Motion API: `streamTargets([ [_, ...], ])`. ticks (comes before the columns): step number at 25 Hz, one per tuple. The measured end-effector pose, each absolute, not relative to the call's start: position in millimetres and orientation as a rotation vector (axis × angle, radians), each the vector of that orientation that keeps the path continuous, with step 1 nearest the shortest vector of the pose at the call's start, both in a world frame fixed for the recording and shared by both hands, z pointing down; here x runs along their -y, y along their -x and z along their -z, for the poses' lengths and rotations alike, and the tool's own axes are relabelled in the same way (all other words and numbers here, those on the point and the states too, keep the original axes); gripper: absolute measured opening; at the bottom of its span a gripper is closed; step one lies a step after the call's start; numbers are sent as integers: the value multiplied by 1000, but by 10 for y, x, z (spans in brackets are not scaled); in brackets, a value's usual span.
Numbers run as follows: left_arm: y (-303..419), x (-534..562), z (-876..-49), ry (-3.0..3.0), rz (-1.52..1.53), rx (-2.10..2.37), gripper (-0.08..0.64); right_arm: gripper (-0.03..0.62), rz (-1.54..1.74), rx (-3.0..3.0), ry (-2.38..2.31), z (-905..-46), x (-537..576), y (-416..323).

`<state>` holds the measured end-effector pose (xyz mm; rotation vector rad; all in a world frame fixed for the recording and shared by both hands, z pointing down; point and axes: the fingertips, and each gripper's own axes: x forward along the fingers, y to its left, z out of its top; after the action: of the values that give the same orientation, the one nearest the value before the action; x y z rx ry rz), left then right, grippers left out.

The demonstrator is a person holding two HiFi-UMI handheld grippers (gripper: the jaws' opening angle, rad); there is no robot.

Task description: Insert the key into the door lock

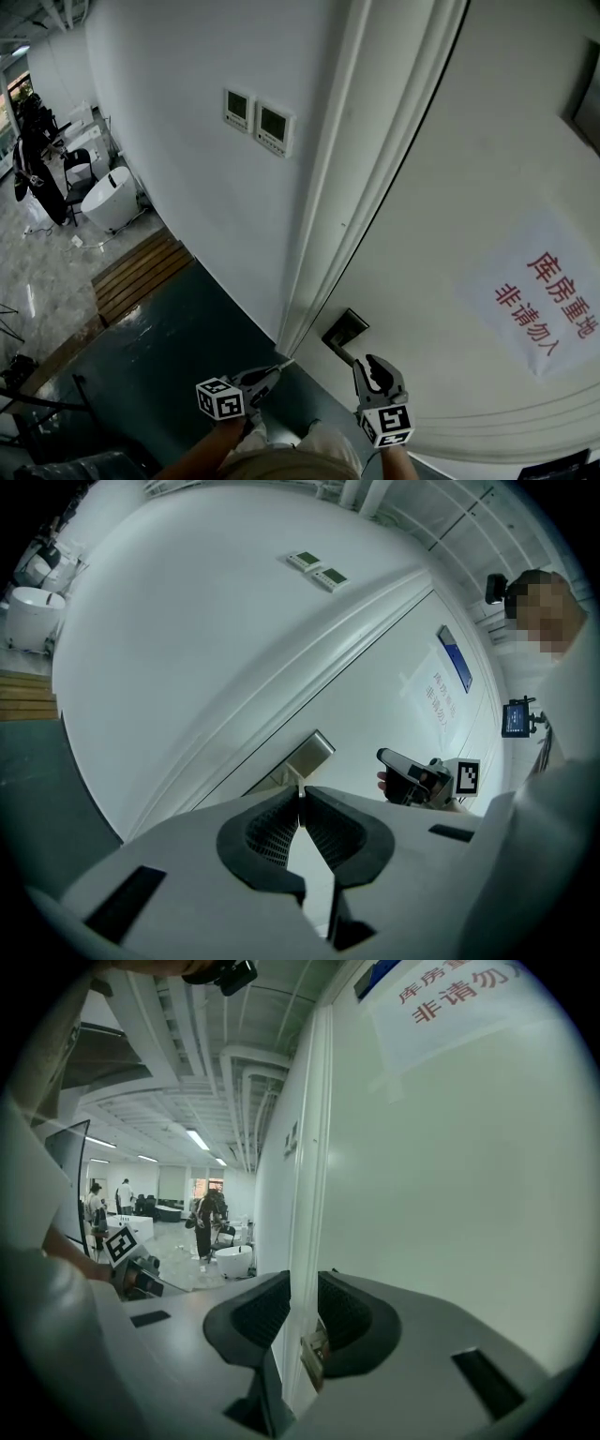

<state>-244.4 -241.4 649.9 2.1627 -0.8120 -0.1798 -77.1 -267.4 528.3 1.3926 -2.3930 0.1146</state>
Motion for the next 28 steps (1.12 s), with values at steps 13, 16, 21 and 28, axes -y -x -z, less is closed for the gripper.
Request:
streamTargets([
  [13,2010,2691,-6915,-1974,224,849,31,97,-46,2489,-1255,-5391,2781,460],
  [16,1903,2714,-7005,-1962,211,863,31,97,-51,2523,-1214,-5417,2766,431],
  [21,1679,2738,-7112,-1930,208,871,31,97,-64,2541,-1144,-5481,2716,330],
  [28,1484,2851,-7261,-1889,253,923,31,97,-23,2573,-1024,-5519,2602,275],
])
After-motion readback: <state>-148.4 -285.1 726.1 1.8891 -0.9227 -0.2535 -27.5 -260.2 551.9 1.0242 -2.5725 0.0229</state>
